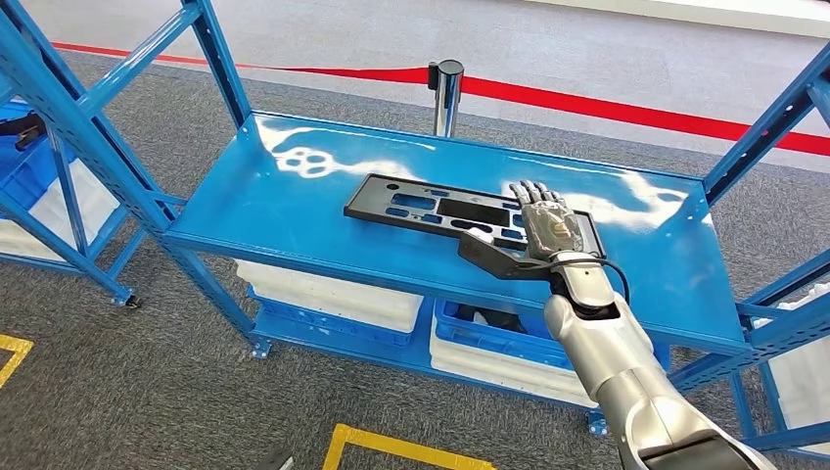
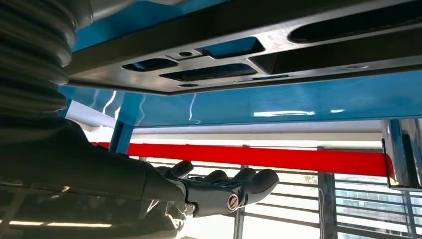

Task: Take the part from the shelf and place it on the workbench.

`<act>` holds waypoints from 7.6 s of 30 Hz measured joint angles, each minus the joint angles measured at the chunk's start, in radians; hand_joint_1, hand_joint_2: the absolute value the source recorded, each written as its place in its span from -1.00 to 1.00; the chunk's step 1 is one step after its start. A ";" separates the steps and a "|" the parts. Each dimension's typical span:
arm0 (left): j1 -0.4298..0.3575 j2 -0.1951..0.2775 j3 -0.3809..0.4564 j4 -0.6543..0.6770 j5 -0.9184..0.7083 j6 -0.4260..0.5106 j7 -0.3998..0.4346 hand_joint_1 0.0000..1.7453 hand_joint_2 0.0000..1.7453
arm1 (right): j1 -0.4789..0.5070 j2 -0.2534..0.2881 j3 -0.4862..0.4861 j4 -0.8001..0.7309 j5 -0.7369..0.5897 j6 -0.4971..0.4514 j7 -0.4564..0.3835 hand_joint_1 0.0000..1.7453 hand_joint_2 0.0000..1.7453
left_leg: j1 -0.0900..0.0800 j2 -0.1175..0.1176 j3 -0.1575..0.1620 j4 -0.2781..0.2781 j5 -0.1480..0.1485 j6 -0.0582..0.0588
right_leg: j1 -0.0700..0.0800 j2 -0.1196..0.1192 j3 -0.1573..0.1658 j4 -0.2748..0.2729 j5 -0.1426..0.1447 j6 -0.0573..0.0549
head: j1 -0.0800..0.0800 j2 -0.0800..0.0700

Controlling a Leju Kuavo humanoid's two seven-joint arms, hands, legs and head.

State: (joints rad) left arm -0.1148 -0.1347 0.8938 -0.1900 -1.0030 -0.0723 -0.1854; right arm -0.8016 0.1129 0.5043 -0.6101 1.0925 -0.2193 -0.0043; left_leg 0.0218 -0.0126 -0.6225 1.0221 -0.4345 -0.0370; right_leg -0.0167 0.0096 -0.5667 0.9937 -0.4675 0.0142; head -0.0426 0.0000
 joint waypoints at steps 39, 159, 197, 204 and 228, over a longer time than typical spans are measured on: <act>-0.001 -0.006 0.000 0.000 -0.002 -0.003 0.000 -1.00 -1.00 | -0.003 -0.037 -0.041 0.149 0.023 -0.044 0.017 0.54 1.00 | 0.003 0.002 0.006 -0.006 0.002 -0.002 | 0.006 0.001 0.000 0.003 -0.002 0.013 | 0.000 0.000; 0.045 -0.007 0.207 0.000 0.118 0.044 -0.104 -1.00 1.00 | 0.901 -0.235 -0.299 -1.377 -0.652 -0.459 -0.392 0.26 1.00 | 0.003 0.000 0.008 -0.008 -0.002 -0.001 | 0.005 -0.002 0.003 0.003 -0.009 0.013 | 0.000 0.000; 0.045 -0.002 0.224 0.000 0.114 0.077 -0.090 -1.00 1.00 | 0.896 -0.236 -0.299 -1.379 -0.662 -0.448 -0.401 0.26 1.00 | -0.006 0.000 0.008 -0.003 -0.008 0.007 | -0.002 -0.002 0.005 0.001 -0.010 0.019 | 0.000 0.000; 0.044 0.001 0.224 0.000 0.112 0.077 -0.091 -1.00 1.00 | 0.893 -0.237 -0.300 -1.379 -0.663 -0.448 -0.401 0.26 1.00 | -0.002 0.004 0.017 -0.013 -0.006 0.030 | -0.009 -0.003 -0.009 0.041 -0.046 0.036 | 0.003 0.000; 0.043 0.004 0.225 0.000 0.108 0.076 -0.090 -1.00 1.00 | 0.895 -0.243 -0.300 -1.379 -0.678 -0.447 -0.404 0.26 1.00 | 0.013 0.004 0.060 0.051 -0.077 -0.023 | -0.011 -0.003 0.020 0.002 -0.013 0.000 | -0.032 0.000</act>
State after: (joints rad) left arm -0.0715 -0.1308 1.1189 -0.1895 -0.8949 0.0042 -0.2753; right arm 0.0934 -0.1297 0.2040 -1.9890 0.4147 -0.6661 -0.4088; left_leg 0.0349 -0.0082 -0.5628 1.0728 -0.5111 -0.0602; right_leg -0.0277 0.0061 -0.5463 0.9958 -0.4809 0.0142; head -0.0751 0.0000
